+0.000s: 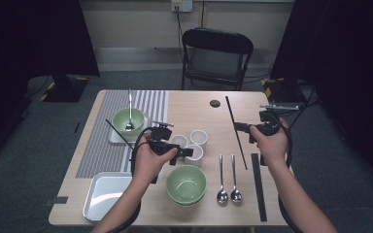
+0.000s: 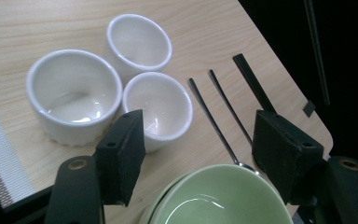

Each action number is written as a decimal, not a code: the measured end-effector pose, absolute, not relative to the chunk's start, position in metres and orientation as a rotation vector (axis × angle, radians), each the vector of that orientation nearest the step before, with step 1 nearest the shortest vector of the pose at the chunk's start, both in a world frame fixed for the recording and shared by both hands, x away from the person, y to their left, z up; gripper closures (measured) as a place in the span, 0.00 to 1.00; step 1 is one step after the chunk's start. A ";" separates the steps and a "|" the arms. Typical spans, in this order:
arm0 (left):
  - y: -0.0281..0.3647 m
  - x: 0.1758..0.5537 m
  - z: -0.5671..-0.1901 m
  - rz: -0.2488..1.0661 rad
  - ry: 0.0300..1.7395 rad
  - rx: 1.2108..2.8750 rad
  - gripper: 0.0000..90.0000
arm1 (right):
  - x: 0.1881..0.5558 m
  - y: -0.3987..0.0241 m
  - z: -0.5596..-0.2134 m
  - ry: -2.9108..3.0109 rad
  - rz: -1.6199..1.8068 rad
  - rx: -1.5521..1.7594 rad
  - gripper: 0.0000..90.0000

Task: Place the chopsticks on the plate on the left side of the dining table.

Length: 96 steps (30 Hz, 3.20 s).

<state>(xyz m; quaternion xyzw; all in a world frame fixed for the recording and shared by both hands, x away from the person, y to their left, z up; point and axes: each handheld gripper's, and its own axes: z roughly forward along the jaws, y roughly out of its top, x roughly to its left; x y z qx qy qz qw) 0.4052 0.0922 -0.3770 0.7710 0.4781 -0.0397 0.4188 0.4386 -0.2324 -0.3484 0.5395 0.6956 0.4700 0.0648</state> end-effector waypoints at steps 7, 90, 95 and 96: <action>0.080 0.405 -0.378 -0.117 1.176 1.950 0.39 | 0.438 -0.223 -0.347 2.112 1.450 1.614 0.97; 0.022 0.405 -0.384 -0.351 1.132 1.900 0.96 | 0.437 -0.173 -0.346 2.139 1.598 1.564 0.91; 0.026 0.405 -0.383 -0.339 1.133 1.906 0.96 | 0.437 -0.173 -0.344 2.145 1.570 1.551 0.87; 0.028 0.406 -0.383 -0.334 1.132 1.906 0.96 | 0.437 -0.174 -0.344 2.144 1.562 1.552 0.85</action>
